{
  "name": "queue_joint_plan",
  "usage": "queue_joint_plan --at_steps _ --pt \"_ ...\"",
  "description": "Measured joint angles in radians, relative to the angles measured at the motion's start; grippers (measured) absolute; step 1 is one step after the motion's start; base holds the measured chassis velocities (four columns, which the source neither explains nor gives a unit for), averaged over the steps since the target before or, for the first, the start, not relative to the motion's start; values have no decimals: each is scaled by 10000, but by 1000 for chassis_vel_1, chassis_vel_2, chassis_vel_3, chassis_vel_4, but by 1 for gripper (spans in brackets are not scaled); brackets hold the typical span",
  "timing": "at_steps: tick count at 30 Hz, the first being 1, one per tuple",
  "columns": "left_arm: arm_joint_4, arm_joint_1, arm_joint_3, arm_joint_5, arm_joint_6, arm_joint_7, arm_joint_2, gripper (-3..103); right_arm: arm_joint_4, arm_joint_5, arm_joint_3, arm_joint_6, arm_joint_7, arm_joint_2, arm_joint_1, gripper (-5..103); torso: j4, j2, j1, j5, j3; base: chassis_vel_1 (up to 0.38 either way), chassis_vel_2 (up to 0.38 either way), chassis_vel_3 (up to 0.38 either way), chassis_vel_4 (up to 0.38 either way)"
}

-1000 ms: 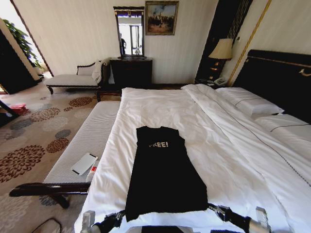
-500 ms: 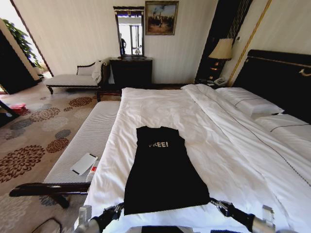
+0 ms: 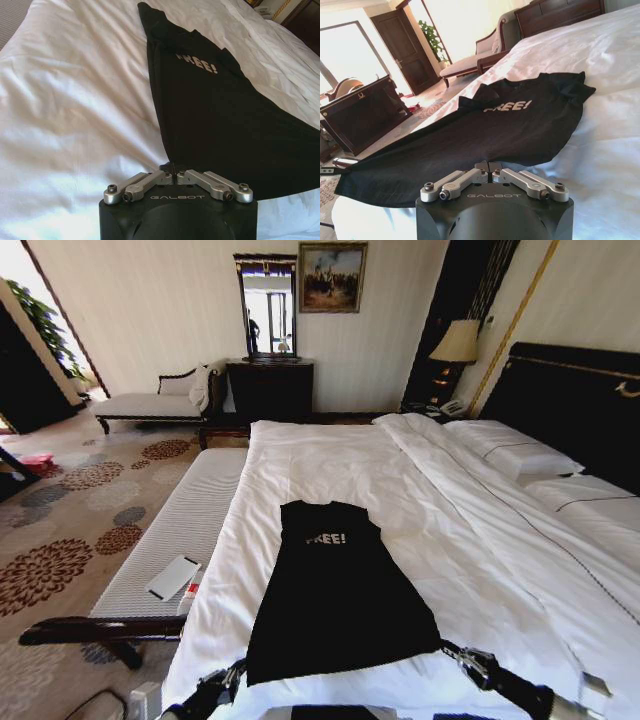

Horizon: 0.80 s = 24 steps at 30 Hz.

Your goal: Fold the clothes on the bed.

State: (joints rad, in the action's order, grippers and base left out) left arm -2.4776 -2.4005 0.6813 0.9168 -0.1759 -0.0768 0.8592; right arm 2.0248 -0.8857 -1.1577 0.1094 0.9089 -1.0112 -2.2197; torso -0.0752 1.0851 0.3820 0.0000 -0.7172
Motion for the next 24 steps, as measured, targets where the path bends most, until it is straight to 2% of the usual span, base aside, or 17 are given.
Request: queue_joint_plan --at_steps 6,12,15,16,18,19,20,23,24 --pt "-52 -511 -37 -419 466 109 263 0 169 17 -288 -337 379 -444 -82 0 0 0 0 0 0 0 0 0 0" --pt "-10 -9 -196 -427 530 -6 512 0 212 -68 -212 -456 204 -694 155 0 0 0 0 1 0 0 0 0 0" --pt "-80 1464 -250 -85 144 -633 923 0 312 -289 -117 -465 -463 -758 700 0 4 0 0 1 -1 0 0 0 0" --pt "-80 1464 -250 -85 144 -633 923 0 312 -289 -117 -465 -463 -758 700 0 4 0 0 1 -1 0 0 0 0" --pt "-196 2768 -410 393 -150 -1313 1001 0 416 -391 -5 -459 -983 -652 1034 0 1 -1 -1 -2 -1 0 0 0 0" --pt "-223 3681 -590 786 -313 -1825 946 0 496 -451 160 -464 -1475 -502 1334 0 -3 -1 0 -3 -1 0 0 0 0" --pt "-223 3681 -590 786 -313 -1825 946 0 496 -451 160 -464 -1475 -502 1334 0 -3 -1 0 -3 -1 0 0 0 0" --pt "-223 5793 -1204 1663 -559 -2869 541 0 658 -670 627 -466 -2619 -41 2184 0 0 -3 0 -2 -3 0 0 0 0" --pt "-214 6203 -1334 1776 -577 -3000 463 0 666 -703 757 -463 -2869 77 2416 0 0 -4 1 -1 -3 0 0 0 0"
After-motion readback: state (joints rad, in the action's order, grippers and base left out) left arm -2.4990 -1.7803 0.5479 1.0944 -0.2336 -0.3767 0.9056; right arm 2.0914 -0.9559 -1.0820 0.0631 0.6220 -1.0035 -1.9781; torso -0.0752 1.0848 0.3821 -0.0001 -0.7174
